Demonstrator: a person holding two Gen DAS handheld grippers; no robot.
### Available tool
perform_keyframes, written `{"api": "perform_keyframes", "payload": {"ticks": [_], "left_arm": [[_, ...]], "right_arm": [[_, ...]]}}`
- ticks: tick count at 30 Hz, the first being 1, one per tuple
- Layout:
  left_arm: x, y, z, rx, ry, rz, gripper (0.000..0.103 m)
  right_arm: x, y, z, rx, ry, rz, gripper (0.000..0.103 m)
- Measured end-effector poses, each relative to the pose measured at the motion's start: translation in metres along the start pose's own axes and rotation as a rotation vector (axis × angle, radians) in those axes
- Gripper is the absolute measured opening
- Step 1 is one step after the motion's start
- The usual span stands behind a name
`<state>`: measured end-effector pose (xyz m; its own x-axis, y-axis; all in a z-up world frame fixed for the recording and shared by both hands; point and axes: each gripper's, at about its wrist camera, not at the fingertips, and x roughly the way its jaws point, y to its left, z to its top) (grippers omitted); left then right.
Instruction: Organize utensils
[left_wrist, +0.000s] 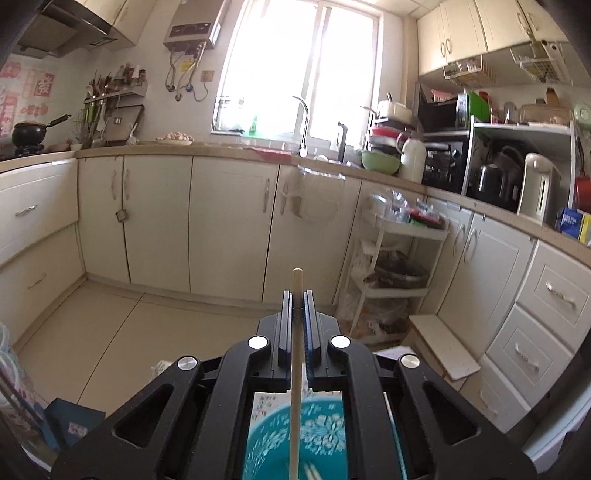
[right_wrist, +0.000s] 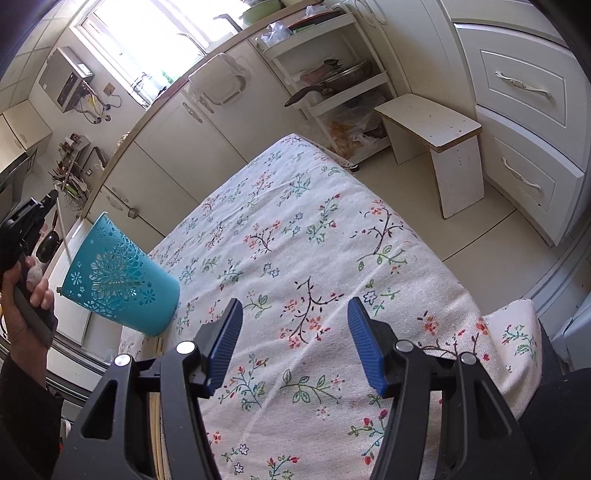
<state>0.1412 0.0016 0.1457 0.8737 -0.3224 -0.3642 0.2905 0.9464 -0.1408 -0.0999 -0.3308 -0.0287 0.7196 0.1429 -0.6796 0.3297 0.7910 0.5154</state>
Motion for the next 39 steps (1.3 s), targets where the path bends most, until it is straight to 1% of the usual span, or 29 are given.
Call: {"api": "perform_keyframes", "payload": {"ticks": [3,5,7,8,10,13,15,17,18,20,22,23,27,31,33,36,39], "left_arm": [[-0.007,0.001,-0.017,0.007,0.043,0.003,0.006],[-0.016,0.006,-0.027,-0.007,0.059,0.006,0.01],[-0.031,0.01,-0.036,-0.027,0.068,0.015,0.021],[-0.038,0.012,-0.04,-0.033,0.068,0.02,0.025],[-0.061,0.016,-0.052,-0.048,0.061,0.038,0.044],[-0.093,0.022,-0.077,-0.057,0.065,0.068,0.054],[-0.107,0.027,-0.098,-0.065,0.095,0.081,0.055],[-0.113,0.035,-0.127,-0.091,0.161,0.09,0.055],[-0.113,0.039,-0.146,-0.104,0.212,0.095,0.055],[-0.111,0.045,-0.168,-0.125,0.274,0.109,0.055],[-0.108,0.051,-0.187,-0.15,0.336,0.105,0.055],[-0.107,0.052,-0.194,-0.153,0.354,0.105,0.055],[-0.103,0.056,-0.206,-0.152,0.379,0.098,0.056],[-0.099,0.06,-0.214,-0.166,0.392,0.101,0.058],[-0.094,0.062,-0.216,-0.179,0.404,0.106,0.059],[-0.091,0.069,-0.219,-0.223,0.423,0.099,0.059],[-0.089,0.07,-0.22,-0.232,0.426,0.095,0.06]], "right_arm": [[0.0,0.004,-0.001,-0.019,-0.002,-0.005,0.057],[-0.001,0.007,-0.003,-0.037,-0.005,-0.007,0.057],[-0.002,0.013,-0.004,-0.072,-0.009,-0.009,0.057],[-0.002,0.017,-0.006,-0.095,-0.011,-0.01,0.057],[-0.002,0.03,-0.01,-0.161,-0.012,-0.006,0.057],[0.001,0.053,-0.024,-0.256,0.015,0.023,0.057],[0.006,0.072,-0.038,-0.305,0.056,0.054,0.057],[0.013,0.092,-0.054,-0.36,0.099,0.079,0.057],[0.018,0.106,-0.065,-0.405,0.127,0.093,0.056],[0.026,0.129,-0.08,-0.469,0.164,0.114,0.055],[0.034,0.141,-0.085,-0.479,0.188,0.116,0.053],[0.041,0.146,-0.086,-0.468,0.202,0.117,0.052],[0.064,0.161,-0.086,-0.445,0.235,0.087,0.04],[0.083,0.169,-0.089,-0.458,0.263,0.061,0.035],[0.086,0.175,-0.091,-0.489,0.248,0.045,0.034],[0.089,0.18,-0.091,-0.509,0.249,0.035,0.03],[0.088,0.174,-0.087,-0.476,0.257,0.055,0.028]]}}
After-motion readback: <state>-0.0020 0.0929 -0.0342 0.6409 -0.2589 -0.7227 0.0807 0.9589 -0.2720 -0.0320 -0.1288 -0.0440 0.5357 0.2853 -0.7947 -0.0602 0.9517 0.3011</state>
